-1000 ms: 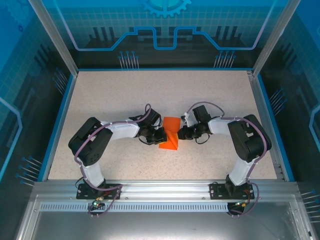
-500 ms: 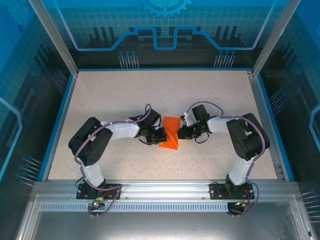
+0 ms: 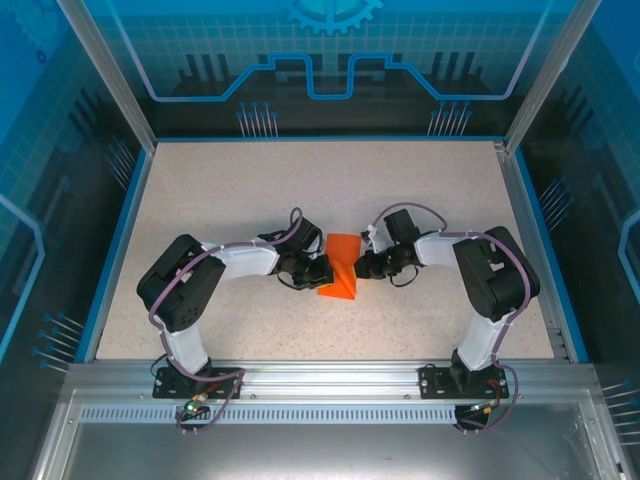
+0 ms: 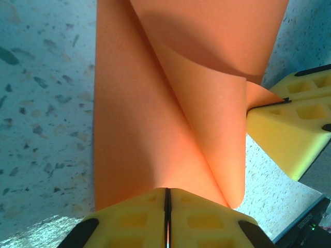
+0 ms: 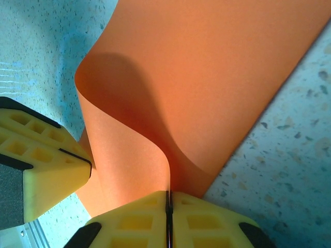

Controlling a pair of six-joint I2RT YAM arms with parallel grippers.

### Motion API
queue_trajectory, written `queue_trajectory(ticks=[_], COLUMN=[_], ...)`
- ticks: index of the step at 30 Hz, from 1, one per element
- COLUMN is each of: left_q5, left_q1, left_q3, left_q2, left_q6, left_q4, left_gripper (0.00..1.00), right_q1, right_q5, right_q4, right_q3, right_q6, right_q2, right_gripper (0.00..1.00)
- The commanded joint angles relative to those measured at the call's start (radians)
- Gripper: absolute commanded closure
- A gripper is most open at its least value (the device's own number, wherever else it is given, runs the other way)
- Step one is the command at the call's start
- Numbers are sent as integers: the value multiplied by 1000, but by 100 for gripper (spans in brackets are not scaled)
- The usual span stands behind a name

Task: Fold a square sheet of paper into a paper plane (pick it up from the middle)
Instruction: Fold the triangle a second time at the center of the table.

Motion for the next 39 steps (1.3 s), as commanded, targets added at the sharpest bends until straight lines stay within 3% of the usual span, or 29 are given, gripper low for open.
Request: queue_trajectory(ticks=[1,26,39], left_q5=[-9,-26,-26], left_q1=[-10,-13,-15], left_q3=[11,-7,-2], left_q2=[11,-55,-4], left_q6=[15,15,21], left_q4=[-22,-28,-36], left_gripper=[90,89,91], right_q1=[-13,-14,-15], right_q5=[-21,-21,-28], right_q4=[-28,-17,-41], right_q3=[-4,-17,-17], right_q6=[-20,-20,-24], right_q2=[-13,-23,-52], right_gripper=[91,91,91])
